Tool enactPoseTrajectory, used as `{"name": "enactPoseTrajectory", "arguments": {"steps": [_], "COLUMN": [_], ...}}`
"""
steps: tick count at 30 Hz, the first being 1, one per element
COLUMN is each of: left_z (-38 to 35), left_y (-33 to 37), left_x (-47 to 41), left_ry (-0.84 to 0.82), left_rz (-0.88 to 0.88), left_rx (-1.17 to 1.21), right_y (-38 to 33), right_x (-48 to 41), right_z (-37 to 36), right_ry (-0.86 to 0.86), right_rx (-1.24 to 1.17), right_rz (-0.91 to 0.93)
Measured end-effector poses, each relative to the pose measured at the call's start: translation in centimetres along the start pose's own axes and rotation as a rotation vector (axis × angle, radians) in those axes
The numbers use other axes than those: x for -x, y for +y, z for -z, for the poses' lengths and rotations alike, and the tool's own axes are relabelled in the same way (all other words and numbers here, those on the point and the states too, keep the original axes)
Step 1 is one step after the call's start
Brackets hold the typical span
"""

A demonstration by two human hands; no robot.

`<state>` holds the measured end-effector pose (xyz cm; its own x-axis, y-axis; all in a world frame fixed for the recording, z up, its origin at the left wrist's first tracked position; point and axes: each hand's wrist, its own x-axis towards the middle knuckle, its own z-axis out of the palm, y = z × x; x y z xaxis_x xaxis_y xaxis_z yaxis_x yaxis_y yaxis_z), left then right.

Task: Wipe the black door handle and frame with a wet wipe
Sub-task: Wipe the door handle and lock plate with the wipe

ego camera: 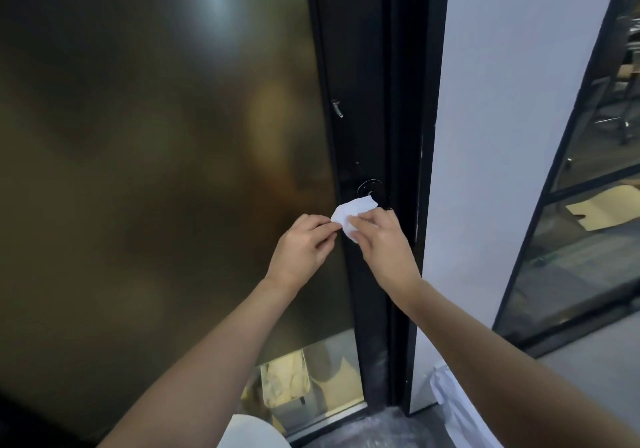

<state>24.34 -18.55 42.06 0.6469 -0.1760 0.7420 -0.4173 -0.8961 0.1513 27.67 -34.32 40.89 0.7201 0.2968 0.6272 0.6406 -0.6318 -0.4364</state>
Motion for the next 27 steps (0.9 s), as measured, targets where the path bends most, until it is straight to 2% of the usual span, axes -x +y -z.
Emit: {"name": "enactPoseTrajectory", "arguments": {"steps": [7,9,12,13,17,21,25,27], "left_z": [0.9,0.9,0.9,1.0,1.2,1.3,1.8,2.0], "left_y": [0.7,0.7,0.7,0.7,0.8,1.0,1.4,1.4], "left_x": [-0.4,-0.4,-0.3,-0.3,-0.4,-0.7,-1.1,-1.4], "left_ry": [-0.040,-0.037,-0.040,-0.041,-0.032,-0.025,-0.080,-0.116], "left_rz": [0.122,0.156,0.174,0.181,0.232,0.281,0.336,0.386], "left_rx": [0.097,0.114,0.125,0.128,0.165,0.191,0.191,0.208], "right_y": [1.7,0.7,-0.4,-0.2,0.6,-0.4,-0.5,0.1], "right_x": [-0.6,-0.3,0.4,0.4,-0.3,-1.7,-3.5,-4.8], "right_z": [1.3,0.6,-0.7,-0.8,0.6,1.5,1.1,1.0], "right_ry": [0.155,0.113,0.038,0.032,0.094,0.060,-0.016,-0.103], "right_rx": [-0.197,-0.185,-0.071,-0.065,-0.170,-0.211,-0.042,-0.052], "right_rz": [-0.262,-0.232,-0.021,-0.012,-0.198,-0.311,-0.429,-0.536]}}
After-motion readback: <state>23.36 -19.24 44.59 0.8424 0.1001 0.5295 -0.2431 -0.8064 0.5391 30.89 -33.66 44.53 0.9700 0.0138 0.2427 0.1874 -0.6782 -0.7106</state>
